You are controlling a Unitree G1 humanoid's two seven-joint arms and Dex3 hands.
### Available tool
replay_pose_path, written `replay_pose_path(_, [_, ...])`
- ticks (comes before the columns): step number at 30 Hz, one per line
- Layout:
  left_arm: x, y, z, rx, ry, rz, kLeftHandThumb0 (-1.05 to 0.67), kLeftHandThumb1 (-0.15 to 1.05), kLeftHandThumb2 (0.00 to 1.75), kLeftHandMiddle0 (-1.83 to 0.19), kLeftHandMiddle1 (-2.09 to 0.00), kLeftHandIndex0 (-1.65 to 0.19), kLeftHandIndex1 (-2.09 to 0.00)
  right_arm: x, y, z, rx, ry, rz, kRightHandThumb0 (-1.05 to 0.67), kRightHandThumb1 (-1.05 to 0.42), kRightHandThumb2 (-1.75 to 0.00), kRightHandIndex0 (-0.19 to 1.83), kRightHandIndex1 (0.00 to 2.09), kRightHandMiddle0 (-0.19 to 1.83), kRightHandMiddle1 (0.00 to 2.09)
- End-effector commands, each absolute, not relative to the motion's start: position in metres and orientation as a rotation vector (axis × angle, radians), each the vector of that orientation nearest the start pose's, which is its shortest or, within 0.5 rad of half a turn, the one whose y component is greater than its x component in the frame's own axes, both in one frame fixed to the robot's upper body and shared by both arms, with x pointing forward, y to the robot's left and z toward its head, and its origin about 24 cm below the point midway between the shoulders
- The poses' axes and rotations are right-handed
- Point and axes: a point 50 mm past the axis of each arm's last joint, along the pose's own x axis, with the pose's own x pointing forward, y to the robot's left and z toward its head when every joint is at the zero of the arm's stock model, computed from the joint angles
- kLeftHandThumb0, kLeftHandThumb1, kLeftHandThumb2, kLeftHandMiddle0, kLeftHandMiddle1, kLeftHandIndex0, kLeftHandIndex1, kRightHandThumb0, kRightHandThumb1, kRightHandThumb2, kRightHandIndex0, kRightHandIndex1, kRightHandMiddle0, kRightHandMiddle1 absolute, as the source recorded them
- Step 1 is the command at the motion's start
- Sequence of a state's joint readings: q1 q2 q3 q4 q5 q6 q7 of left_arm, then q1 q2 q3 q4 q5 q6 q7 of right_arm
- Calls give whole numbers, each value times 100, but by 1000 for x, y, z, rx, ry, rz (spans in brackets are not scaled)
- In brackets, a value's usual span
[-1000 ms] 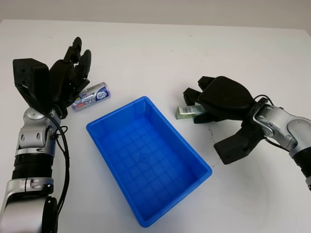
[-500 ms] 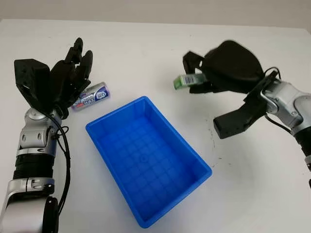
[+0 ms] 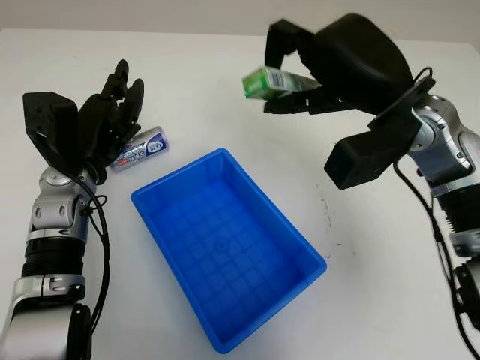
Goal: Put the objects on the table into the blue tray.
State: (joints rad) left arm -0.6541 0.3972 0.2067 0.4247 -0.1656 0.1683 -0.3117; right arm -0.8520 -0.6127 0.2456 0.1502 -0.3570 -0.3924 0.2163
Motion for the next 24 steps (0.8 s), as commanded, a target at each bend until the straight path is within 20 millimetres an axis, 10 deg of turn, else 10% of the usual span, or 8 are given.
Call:
replay_pose_path(1, [363,234,166,124,-127,-124,-72,105,59,19,0,19,0,311,-114,274,-1082,-954,466,-40,-105,-22,116,209,81,209])
replay_pose_path(12, [364,230,167,119,-128,-123,-73,105,58,19,0,19,0,279,-60,276,-794,-967,786,-46,-105,-29,144,209,103,209])
replay_pose_path(24, [360,229,167,110,-132,-119,-72,105,59,19,0,19,0,286,-62,241,-874,-722,962,-46,-105,-17,128,209,79,209])
